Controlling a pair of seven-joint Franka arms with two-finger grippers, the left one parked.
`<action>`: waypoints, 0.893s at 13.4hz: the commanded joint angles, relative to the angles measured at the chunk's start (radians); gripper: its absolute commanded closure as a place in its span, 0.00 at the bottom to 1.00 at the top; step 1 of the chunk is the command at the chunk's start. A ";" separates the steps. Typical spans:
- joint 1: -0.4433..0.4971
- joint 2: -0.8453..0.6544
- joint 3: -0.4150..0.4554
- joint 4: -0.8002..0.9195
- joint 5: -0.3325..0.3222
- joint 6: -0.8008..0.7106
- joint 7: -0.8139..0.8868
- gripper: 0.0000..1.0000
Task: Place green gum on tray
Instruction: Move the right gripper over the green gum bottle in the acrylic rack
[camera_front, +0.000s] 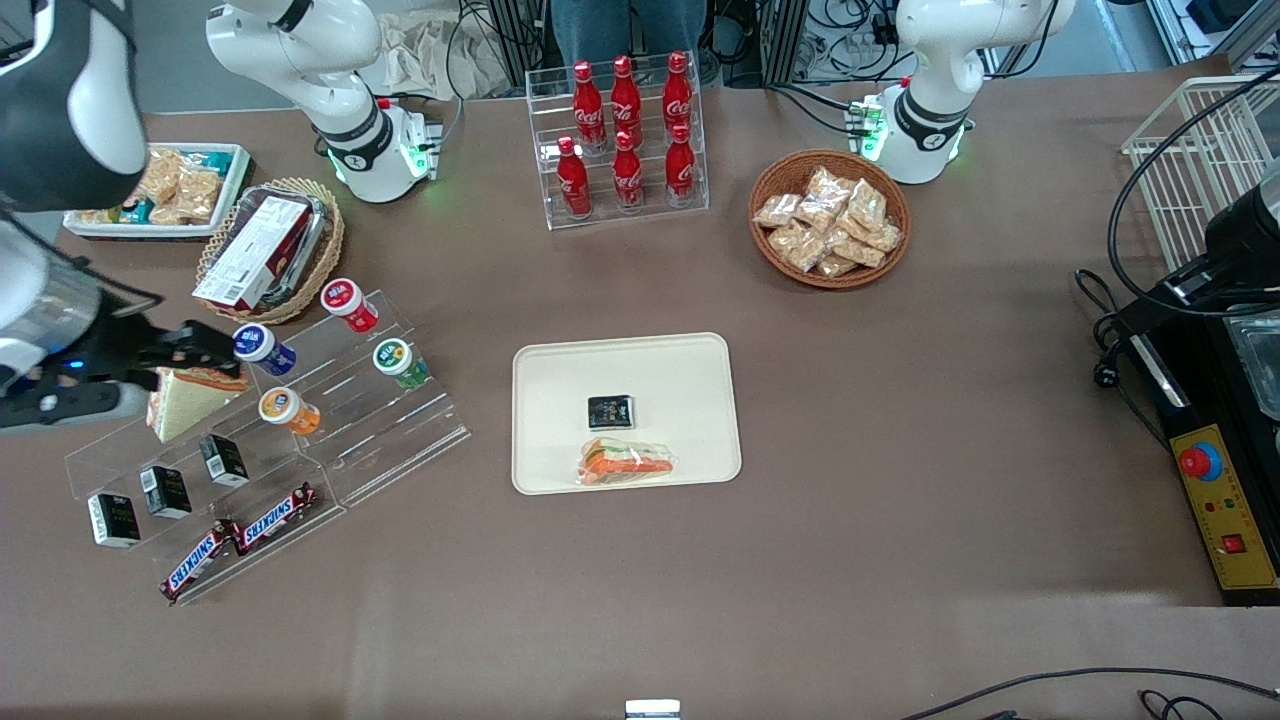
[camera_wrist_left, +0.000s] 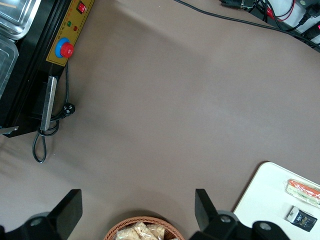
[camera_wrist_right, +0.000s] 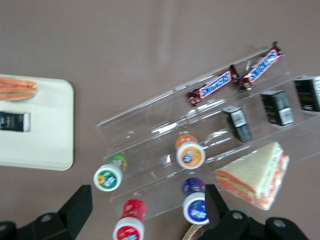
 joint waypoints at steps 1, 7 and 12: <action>-0.002 -0.047 0.059 -0.056 0.001 -0.033 0.022 0.00; -0.001 -0.172 0.140 -0.295 0.002 0.105 0.106 0.00; 0.016 -0.265 0.168 -0.495 0.002 0.264 0.123 0.00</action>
